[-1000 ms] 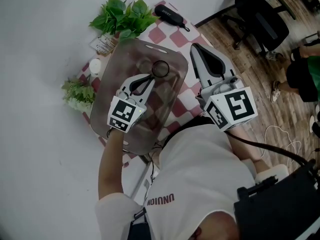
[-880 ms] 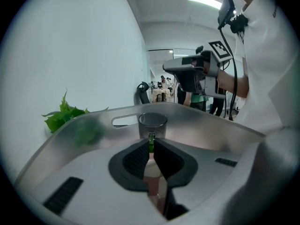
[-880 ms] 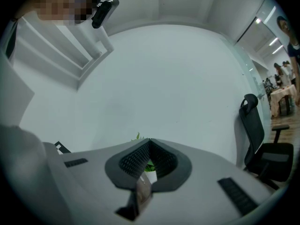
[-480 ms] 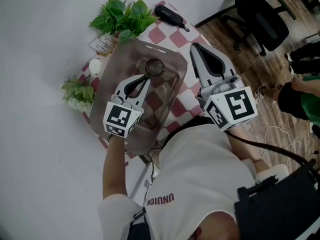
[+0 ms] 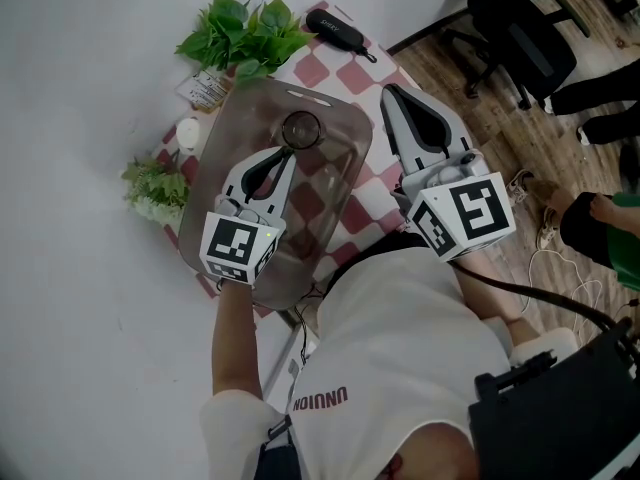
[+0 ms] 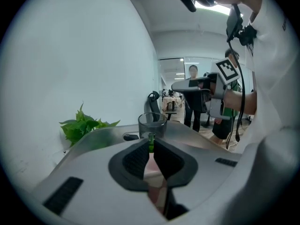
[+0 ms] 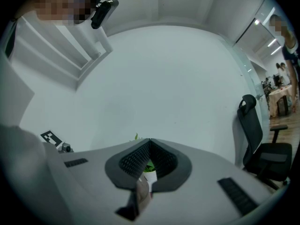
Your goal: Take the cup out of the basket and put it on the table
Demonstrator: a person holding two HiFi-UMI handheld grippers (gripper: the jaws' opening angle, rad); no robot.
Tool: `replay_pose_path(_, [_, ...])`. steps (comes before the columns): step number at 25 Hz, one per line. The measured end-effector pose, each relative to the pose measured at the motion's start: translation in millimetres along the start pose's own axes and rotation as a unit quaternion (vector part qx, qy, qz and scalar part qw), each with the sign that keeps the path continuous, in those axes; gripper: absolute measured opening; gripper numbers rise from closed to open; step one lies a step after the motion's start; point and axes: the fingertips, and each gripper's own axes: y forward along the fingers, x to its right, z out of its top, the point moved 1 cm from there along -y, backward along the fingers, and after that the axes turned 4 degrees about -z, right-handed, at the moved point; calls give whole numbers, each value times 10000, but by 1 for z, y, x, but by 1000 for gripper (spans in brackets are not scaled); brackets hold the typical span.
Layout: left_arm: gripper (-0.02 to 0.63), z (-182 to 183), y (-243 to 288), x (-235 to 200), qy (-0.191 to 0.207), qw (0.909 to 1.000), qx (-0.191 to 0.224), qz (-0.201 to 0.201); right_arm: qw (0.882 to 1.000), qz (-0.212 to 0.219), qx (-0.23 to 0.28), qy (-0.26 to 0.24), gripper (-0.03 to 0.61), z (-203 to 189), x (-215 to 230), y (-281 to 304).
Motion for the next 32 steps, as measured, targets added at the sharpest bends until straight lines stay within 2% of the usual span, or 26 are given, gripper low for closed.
replay_pose_path(14, [40,43,-12,6,-14,9984,431,366,10000,-52,45,11,18,1,3,-4])
replay_pose_path(32, [40,88,-12,24,-88,9957,696,613,9996,-248,99,-23,18,10,19,-13])
